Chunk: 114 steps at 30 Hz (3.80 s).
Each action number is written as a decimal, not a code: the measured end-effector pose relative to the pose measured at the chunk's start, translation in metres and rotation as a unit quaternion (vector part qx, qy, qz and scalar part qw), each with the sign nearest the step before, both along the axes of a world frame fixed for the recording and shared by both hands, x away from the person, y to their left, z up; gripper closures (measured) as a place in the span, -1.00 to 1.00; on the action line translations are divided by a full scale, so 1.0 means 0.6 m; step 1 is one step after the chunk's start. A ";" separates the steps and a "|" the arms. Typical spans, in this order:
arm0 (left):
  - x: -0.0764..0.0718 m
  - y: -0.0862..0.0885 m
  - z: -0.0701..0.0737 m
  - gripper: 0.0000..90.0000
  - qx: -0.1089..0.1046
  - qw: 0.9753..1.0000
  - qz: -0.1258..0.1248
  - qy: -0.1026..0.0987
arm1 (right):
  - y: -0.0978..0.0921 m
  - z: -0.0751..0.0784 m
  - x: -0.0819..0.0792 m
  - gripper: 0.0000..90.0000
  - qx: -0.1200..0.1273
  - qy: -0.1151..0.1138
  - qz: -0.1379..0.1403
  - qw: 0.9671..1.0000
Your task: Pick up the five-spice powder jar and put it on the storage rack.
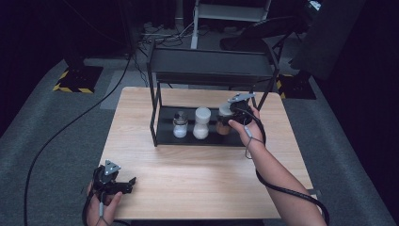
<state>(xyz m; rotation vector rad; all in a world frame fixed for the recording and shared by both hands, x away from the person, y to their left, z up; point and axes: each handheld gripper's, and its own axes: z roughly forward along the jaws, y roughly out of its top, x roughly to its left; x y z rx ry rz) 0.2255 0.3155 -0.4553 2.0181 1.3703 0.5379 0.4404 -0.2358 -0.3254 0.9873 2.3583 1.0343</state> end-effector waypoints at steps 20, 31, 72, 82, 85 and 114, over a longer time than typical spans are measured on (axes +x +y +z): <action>0.000 0.000 0.000 -1.00 0.000 1.000 0.000 0.000 | 0.013 -0.042 0.012 -0.25 0.006 0.014 -0.003 1.000; 0.000 0.000 0.000 -1.00 0.001 1.000 0.000 0.000 | 0.007 -0.053 0.015 -0.25 0.015 0.016 -0.008 1.000; 0.002 -0.001 0.001 -1.00 0.001 1.000 0.003 0.001 | -0.204 0.017 -0.162 -0.90 0.122 -0.063 0.016 0.990; 0.002 -0.001 0.001 -1.00 0.001 1.000 0.003 0.001 | -0.256 0.010 -0.199 -0.97 0.110 -0.069 0.011 0.992; 0.002 -0.001 0.001 -1.00 0.001 1.000 0.003 0.001 | -0.265 0.004 -0.210 -0.97 0.105 -0.074 0.004 0.992; 0.002 -0.001 0.001 -1.00 0.001 1.000 0.003 0.001 | -0.313 -0.128 -0.253 -0.97 0.095 -0.073 -0.064 0.991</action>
